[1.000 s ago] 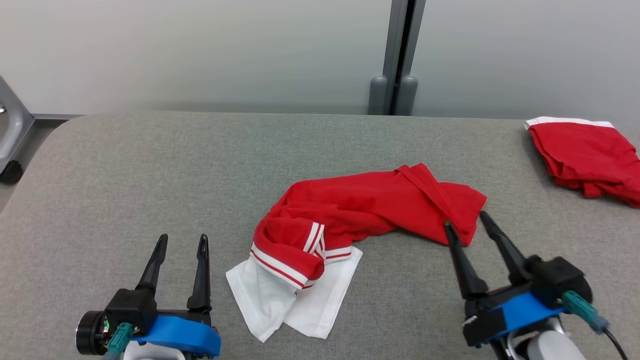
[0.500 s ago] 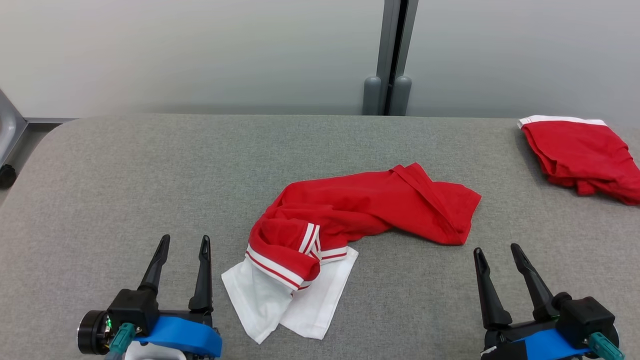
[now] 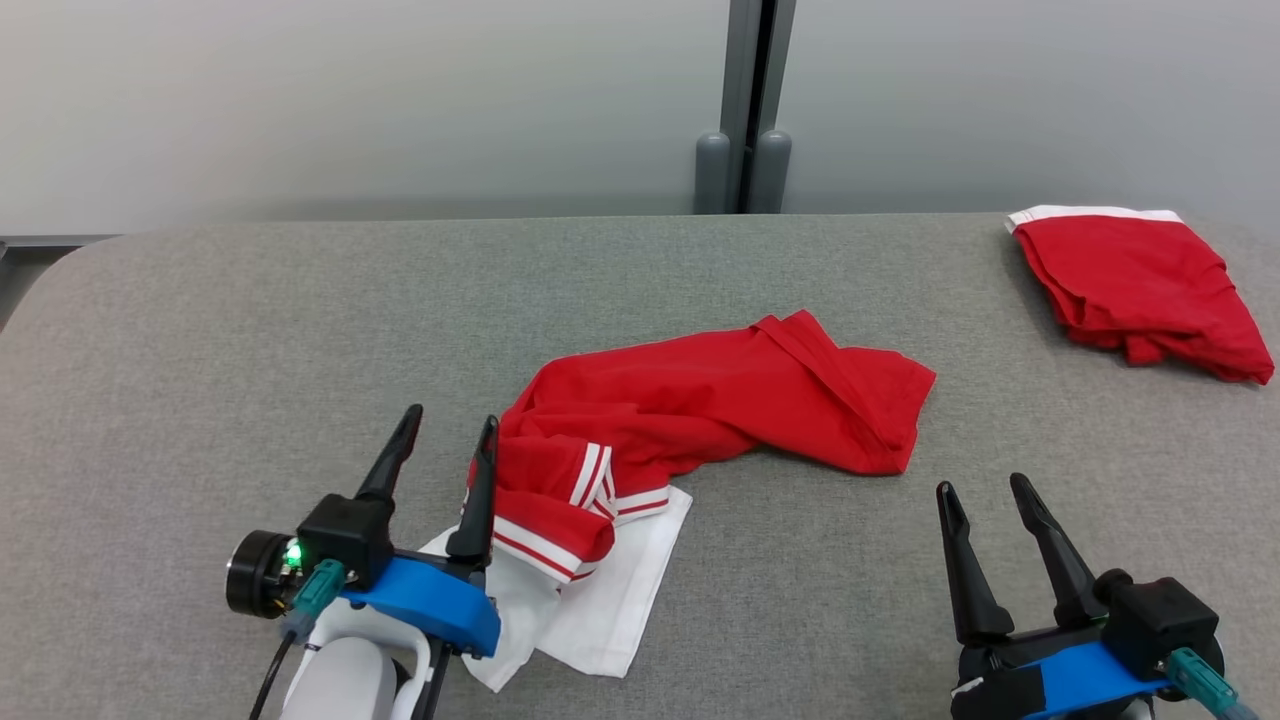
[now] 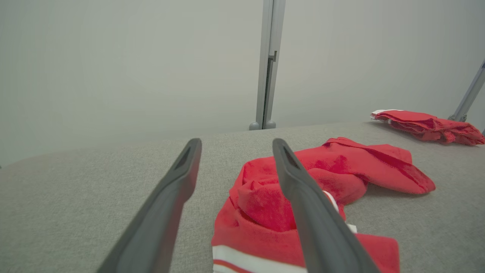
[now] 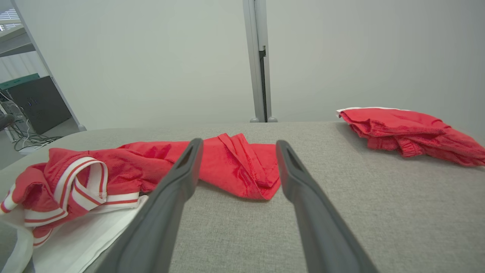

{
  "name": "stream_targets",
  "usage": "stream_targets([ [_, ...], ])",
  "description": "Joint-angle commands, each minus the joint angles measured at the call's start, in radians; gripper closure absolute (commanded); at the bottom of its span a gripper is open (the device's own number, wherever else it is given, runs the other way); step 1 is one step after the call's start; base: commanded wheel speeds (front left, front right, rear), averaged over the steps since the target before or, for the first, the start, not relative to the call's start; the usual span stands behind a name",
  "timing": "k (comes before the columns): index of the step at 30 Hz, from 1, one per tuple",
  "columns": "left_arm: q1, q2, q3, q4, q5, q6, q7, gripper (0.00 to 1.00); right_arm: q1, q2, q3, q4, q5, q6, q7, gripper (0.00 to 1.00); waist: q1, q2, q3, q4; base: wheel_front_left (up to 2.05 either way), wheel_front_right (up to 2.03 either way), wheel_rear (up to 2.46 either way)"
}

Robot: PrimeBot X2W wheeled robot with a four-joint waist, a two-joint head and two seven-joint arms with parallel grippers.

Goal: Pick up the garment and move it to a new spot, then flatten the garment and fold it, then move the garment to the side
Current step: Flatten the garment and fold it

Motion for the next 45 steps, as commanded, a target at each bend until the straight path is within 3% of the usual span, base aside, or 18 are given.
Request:
stream_targets([
  [1, -0.021, 0.007, -0.011, 0.017, -0.005, -0.001, 0.000, 0.00, -0.008, 0.000, -0.002, 0.005, 0.008, 0.000, -0.003, 0.00, -0.0001, 0.0000, 0.000, -0.004, 0.00, 0.00, 0.00],
  [8, -0.071, 0.037, -0.119, 0.200, -0.055, -0.001, 0.100, 0.00, -0.014, 0.000, 0.002, 0.025, 0.023, 0.000, -0.003, 0.00, -0.0001, 0.0000, 0.007, -0.033, 0.00, 0.00, 0.00],
  [21, -0.084, 0.052, -0.173, 0.402, -0.103, -0.001, 0.241, 0.00, -0.015, 0.000, -0.004, 0.037, 0.030, 0.000, -0.003, 0.00, -0.0001, 0.0000, 0.020, -0.056, 0.00, 0.00, 0.00],
  [23, -0.088, 0.056, -0.177, 0.417, -0.107, -0.001, 0.241, 0.58, -0.018, 0.000, -0.004, 0.037, 0.032, 0.000, -0.003, 0.00, -0.0001, 0.0000, 0.022, -0.055, 0.00, 0.00, 0.00],
  [25, -0.099, 0.065, -0.179, 0.425, -0.111, 0.000, 0.232, 1.00, -0.022, 0.000, -0.002, 0.037, 0.036, 0.000, -0.003, 0.00, -0.0001, 0.0000, 0.024, -0.053, 0.00, 0.00, 0.00],
  [34, -0.206, 0.157, -0.134, 0.374, -0.121, 0.009, 0.146, 1.00, -0.026, 0.000, -0.001, 0.028, 0.037, 0.000, -0.003, 0.00, -0.0001, 0.0000, 0.038, -0.049, 0.00, 0.00, 0.00],
  [42, -0.294, 0.266, -0.116, 0.385, -0.144, 0.002, 0.207, 1.00, -0.045, -0.001, -0.004, 0.045, 0.038, 0.000, -0.003, 0.00, -0.0001, 0.0000, 0.076, -0.089, 0.00, 0.00, 0.00],
  [45, -0.311, 0.283, -0.113, 0.420, -0.162, -0.001, 0.209, 1.00, -0.052, 0.000, -0.004, 0.050, 0.040, 0.000, -0.003, 0.00, -0.0001, 0.0000, 0.088, -0.105, 0.00, 0.00, 0.00],
])
